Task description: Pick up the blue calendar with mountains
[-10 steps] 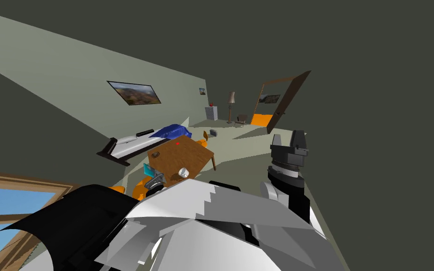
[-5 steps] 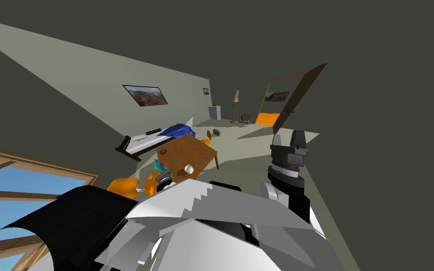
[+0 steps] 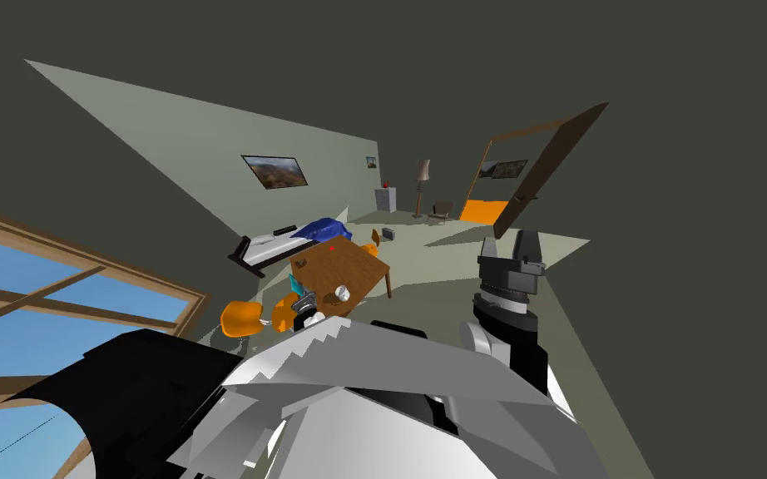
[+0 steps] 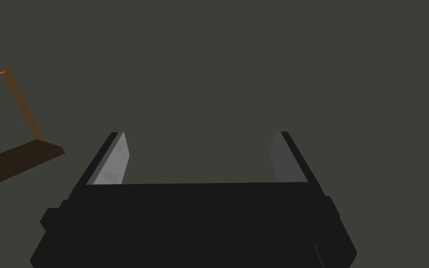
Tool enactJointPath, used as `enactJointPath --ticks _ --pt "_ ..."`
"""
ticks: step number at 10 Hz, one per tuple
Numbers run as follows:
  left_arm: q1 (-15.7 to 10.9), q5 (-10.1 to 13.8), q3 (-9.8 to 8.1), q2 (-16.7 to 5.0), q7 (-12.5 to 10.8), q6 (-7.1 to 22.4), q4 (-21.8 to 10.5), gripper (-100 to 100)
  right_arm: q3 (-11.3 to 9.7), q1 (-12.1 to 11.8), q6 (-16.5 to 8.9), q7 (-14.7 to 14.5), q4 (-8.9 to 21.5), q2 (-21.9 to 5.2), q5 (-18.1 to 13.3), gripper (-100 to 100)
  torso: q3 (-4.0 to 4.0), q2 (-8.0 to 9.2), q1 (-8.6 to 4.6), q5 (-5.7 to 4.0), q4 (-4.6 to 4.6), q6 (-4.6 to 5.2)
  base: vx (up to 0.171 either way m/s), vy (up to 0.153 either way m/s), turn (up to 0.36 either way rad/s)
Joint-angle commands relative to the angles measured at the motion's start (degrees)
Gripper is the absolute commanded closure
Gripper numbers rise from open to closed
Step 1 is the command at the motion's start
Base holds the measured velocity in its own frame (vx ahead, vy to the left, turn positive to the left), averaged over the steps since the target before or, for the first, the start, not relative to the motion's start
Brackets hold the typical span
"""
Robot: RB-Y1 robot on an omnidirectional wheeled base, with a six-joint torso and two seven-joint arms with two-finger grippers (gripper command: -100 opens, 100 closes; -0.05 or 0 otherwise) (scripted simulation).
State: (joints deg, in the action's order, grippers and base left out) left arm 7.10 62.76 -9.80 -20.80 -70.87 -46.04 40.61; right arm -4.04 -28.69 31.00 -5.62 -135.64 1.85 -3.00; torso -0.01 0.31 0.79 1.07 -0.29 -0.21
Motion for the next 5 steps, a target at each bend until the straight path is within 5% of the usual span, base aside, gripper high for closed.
enactJointPath --ticks 1,5 --pt "-0.89 0.24 0.15 2.02 2.86 0.73 2.55 100 0.00 0.00 0.00 0.00 0.00 0.00 0.00 0 0.00 0.00 0.00 0.00 0.00 0.00 -0.067 0.070 0.152" --pt "-3.80 0.37 0.59 5.29 9.15 1.21 5.20 100 0.00 0.00 0.00 0.00 0.00 0.00 0.00 0 -0.13 -0.20 0.15 0.06 -0.06 0.00 -0.043 0.046 0.104"
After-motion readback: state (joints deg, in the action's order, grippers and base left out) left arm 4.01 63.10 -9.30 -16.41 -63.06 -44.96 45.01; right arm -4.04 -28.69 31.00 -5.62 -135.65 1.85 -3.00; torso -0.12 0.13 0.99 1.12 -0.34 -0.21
